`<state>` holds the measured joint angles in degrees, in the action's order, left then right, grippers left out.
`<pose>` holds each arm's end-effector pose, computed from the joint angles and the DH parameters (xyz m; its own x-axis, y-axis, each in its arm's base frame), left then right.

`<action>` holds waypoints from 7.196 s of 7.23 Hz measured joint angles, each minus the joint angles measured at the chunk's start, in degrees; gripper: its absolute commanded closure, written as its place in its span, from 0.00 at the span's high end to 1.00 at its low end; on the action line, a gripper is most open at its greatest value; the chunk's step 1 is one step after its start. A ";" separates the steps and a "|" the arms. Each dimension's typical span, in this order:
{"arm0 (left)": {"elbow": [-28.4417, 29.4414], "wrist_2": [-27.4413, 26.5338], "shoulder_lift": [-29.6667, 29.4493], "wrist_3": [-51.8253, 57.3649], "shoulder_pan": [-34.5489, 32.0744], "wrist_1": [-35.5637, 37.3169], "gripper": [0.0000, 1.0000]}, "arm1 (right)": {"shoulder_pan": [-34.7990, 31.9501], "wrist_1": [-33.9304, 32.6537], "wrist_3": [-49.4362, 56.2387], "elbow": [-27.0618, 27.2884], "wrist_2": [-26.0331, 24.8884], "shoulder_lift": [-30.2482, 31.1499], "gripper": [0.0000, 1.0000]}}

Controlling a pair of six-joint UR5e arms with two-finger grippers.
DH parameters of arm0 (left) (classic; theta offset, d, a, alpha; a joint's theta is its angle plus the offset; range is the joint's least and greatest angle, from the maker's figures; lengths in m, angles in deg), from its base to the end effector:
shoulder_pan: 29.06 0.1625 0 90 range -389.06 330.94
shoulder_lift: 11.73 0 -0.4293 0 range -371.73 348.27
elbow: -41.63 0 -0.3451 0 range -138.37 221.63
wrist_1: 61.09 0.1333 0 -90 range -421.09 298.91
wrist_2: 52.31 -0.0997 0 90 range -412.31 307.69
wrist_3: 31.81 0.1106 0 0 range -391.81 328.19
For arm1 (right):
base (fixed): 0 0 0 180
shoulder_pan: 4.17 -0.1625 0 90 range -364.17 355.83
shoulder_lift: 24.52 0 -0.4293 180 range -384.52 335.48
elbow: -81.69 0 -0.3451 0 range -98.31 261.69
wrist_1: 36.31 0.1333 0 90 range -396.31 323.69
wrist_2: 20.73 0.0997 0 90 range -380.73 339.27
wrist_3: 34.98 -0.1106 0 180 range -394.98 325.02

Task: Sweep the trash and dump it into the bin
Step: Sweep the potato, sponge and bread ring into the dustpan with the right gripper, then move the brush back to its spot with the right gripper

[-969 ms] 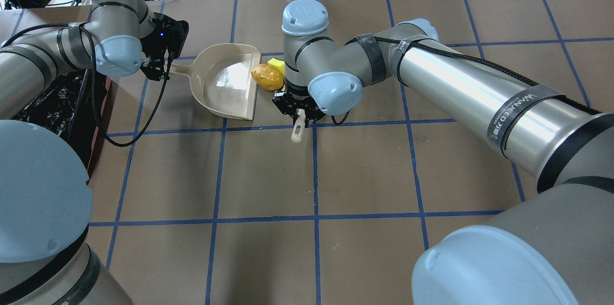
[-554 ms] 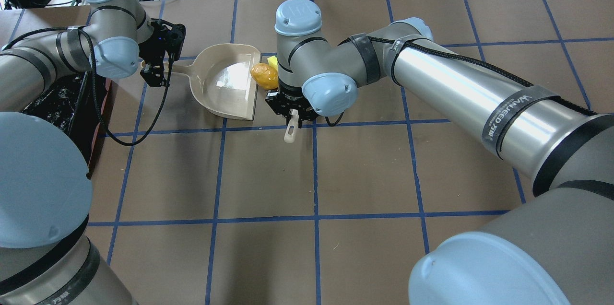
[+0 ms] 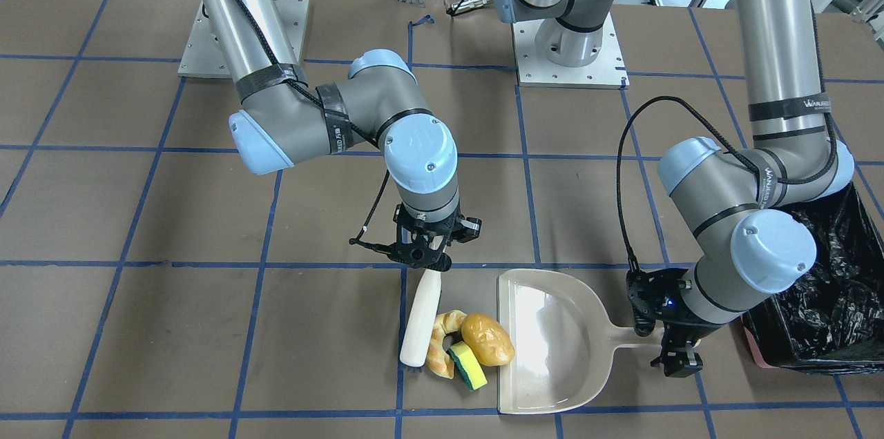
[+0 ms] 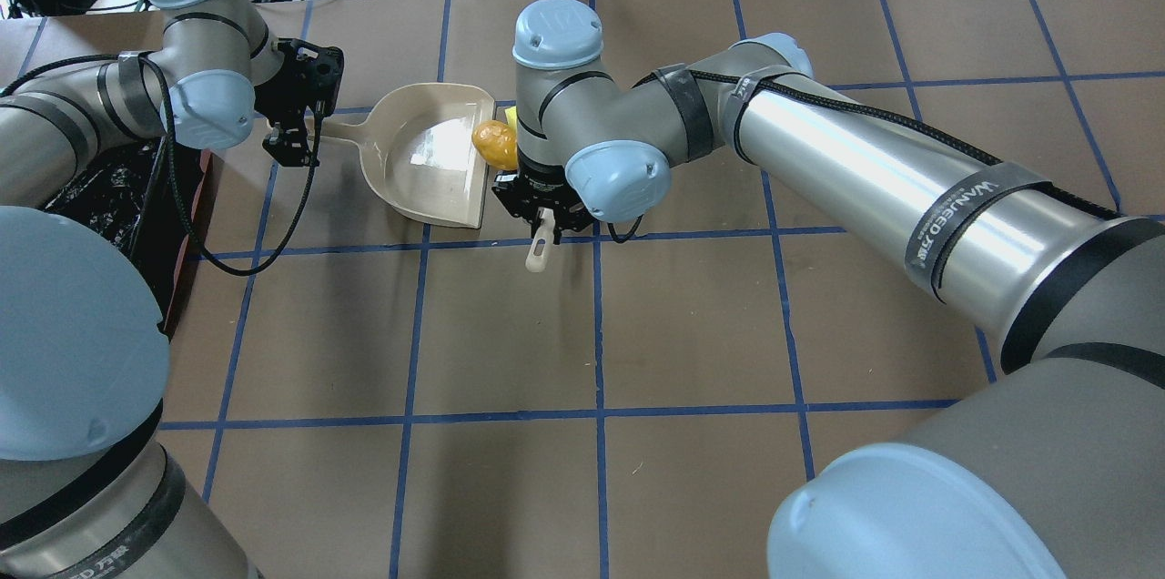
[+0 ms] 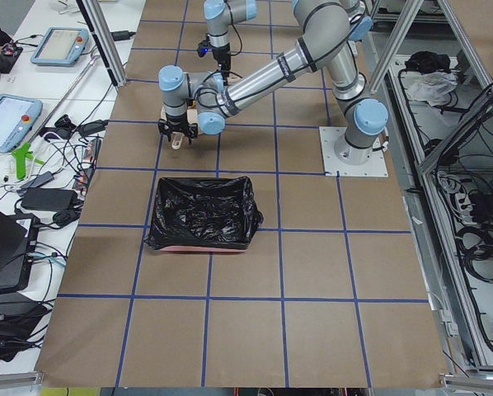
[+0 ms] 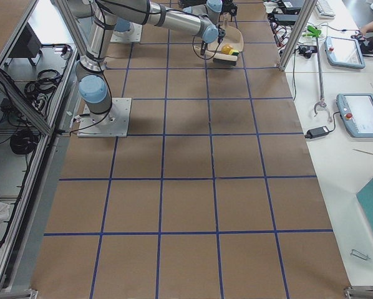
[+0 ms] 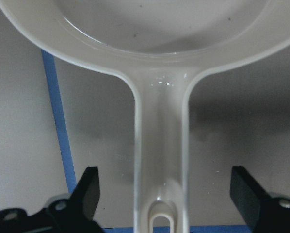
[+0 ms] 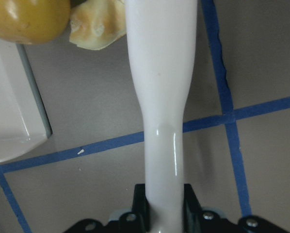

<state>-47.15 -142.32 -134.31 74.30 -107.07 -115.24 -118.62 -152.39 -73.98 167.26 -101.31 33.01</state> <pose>0.0013 -0.6478 0.2422 0.0725 0.9945 -0.0752 0.9972 -0.0710 0.0219 0.3990 -0.5117 0.2500 -0.9600 0.2592 -0.1056 0.2451 0.9608 0.1295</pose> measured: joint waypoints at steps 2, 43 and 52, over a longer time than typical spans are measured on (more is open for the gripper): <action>0.05 0.05 0.10 0.02 0.03 -0.01 0.60 | -0.94 -1.48 -2.18 -1.32 0.50 -1.12 0.00; 0.19 0.32 0.05 0.32 -0.12 0.01 0.31 | 10.45 15.98 9.94 -8.56 -0.32 3.01 0.00; 0.10 8.70 1.58 0.61 2.87 -1.99 0.00 | 44.43 17.08 56.37 4.93 -8.79 9.54 0.00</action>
<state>-47.05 -133.62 -132.73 74.91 -104.20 -117.23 -74.19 -135.31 -17.60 172.19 -110.10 42.55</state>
